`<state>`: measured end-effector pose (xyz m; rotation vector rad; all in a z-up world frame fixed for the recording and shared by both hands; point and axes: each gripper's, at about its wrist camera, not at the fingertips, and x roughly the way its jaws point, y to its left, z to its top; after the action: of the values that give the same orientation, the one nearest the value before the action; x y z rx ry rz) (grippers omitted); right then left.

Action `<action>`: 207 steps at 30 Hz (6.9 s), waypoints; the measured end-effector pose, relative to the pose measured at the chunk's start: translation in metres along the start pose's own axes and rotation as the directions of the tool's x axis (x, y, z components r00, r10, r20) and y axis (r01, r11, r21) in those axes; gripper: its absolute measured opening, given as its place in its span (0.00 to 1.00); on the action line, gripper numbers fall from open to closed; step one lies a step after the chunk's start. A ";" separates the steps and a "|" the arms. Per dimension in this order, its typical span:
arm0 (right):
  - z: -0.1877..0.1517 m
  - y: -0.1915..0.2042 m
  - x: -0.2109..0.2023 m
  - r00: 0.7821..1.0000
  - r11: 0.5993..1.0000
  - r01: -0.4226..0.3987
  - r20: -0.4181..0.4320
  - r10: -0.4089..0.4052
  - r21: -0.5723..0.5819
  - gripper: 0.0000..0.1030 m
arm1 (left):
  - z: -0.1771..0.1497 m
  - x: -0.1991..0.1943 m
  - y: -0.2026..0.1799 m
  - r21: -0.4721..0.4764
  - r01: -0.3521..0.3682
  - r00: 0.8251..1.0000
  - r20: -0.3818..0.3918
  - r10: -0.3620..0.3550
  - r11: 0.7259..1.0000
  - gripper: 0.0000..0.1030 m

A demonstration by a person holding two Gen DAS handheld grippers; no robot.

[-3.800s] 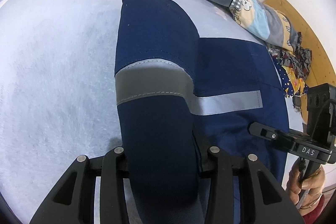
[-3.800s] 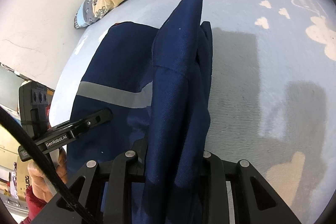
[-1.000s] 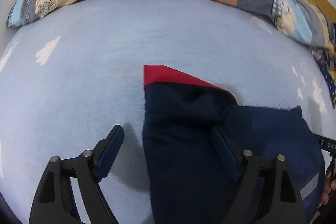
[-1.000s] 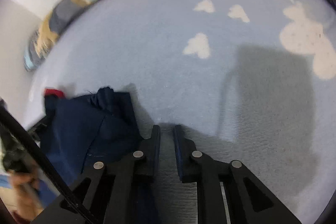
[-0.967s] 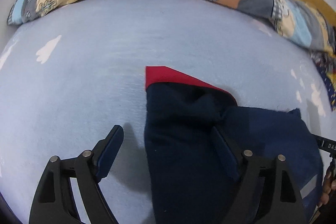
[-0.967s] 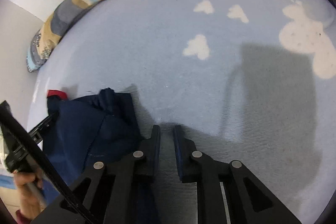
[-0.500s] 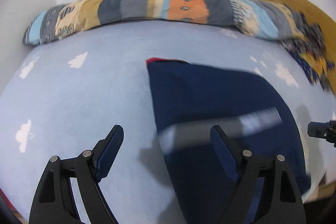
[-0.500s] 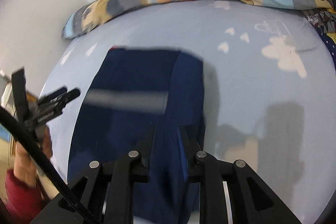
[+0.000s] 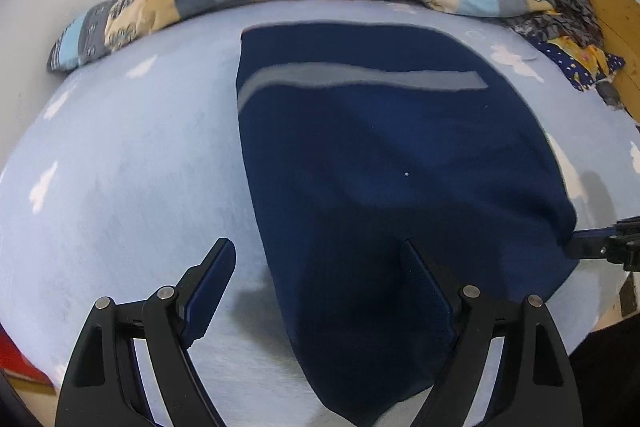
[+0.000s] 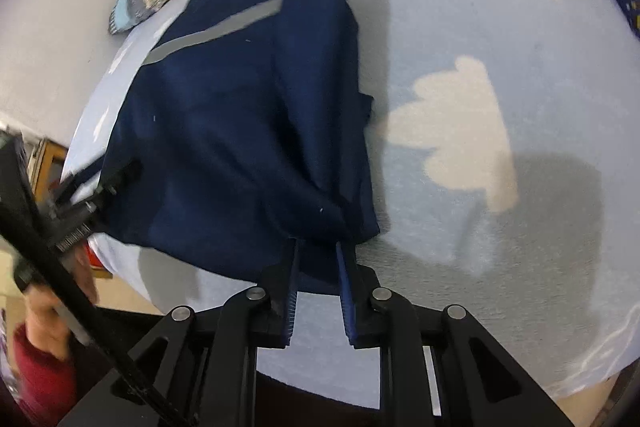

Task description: Fold large clothes

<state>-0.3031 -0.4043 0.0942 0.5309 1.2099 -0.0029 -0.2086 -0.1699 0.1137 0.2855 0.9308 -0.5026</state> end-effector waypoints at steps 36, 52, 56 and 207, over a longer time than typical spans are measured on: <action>-0.031 0.014 -0.012 0.980 0.979 0.191 0.080 -0.185 -0.075 0.43 | -0.046 -0.043 -0.063 0.077 -0.143 0.961 0.251 0.120 0.987 0.86; -0.039 0.010 -0.046 0.928 0.950 0.311 0.220 -0.300 -0.015 0.62 | -0.045 -0.048 -0.062 0.065 -0.129 0.962 0.251 0.109 0.989 0.86; -0.040 0.003 -0.060 0.901 0.936 0.351 0.261 -0.347 0.033 0.71 | -0.045 -0.049 -0.063 0.069 -0.127 0.962 0.253 0.105 0.990 0.87; -0.114 0.115 -0.083 0.797 0.904 0.396 0.550 -0.251 -0.162 0.90 | -0.051 -0.121 -0.017 -0.072 -0.384 0.905 0.167 0.390 0.921 1.00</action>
<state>-0.4022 -0.2813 0.1844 0.0555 0.7346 -0.2616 -0.3130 -0.1263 0.1836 0.3754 0.6837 -0.1391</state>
